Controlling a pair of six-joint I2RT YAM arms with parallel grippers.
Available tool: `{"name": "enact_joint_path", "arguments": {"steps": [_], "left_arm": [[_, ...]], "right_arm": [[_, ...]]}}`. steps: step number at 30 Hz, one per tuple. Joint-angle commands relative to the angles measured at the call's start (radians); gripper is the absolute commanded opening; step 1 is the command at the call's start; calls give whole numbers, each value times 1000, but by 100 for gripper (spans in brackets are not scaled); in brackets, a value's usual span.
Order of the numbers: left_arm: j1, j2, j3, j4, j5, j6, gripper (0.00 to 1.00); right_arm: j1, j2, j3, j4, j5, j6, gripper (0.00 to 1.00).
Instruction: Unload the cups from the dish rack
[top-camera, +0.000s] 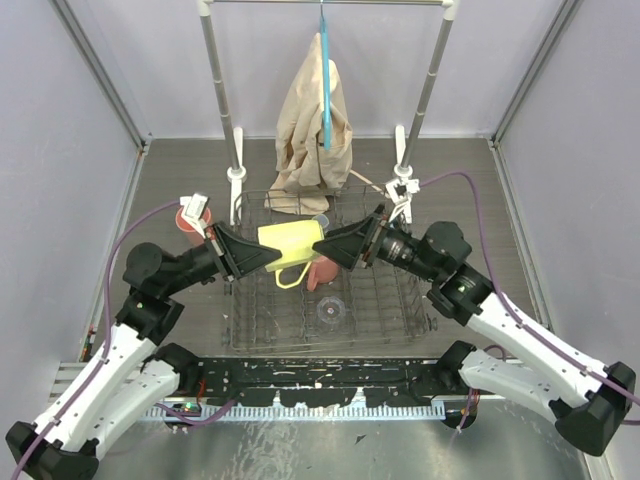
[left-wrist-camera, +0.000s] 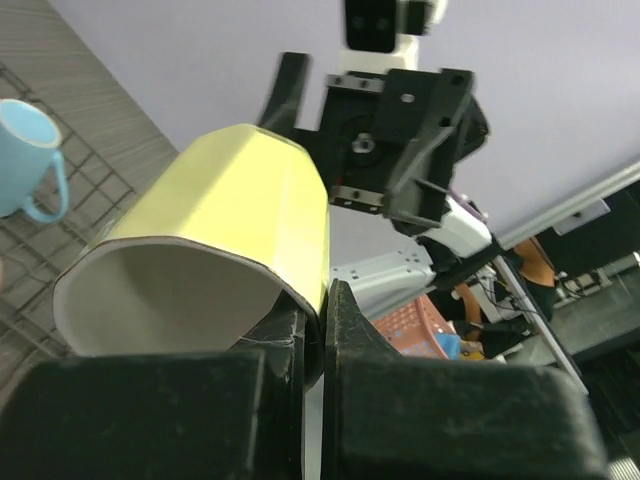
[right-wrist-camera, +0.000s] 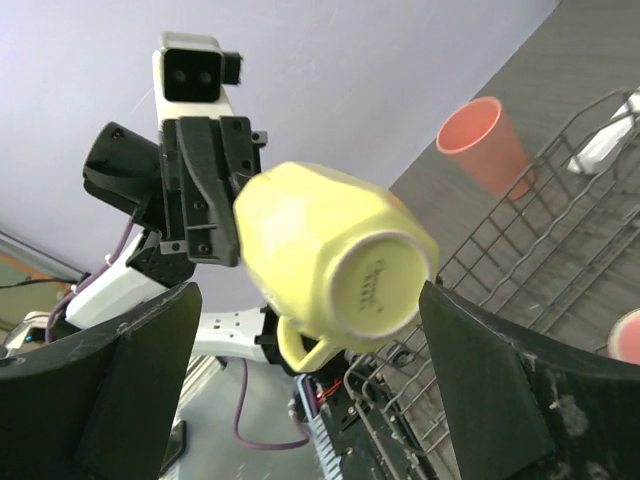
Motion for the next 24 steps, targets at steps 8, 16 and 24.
{"name": "enact_joint_path", "arguments": {"steps": [8, 16, 24], "left_arm": [[30, -32, 323, -634, -269, 339, 0], [33, 45, 623, -1153, -864, 437, 0], [51, 216, 791, -1379, -1251, 435, 0]], "right_arm": [[-54, -162, 4, -134, 149, -150, 96], [-53, -246, -26, -225, 213, -225, 96], [-53, -290, -27, -301, 255, -291, 96]]}}
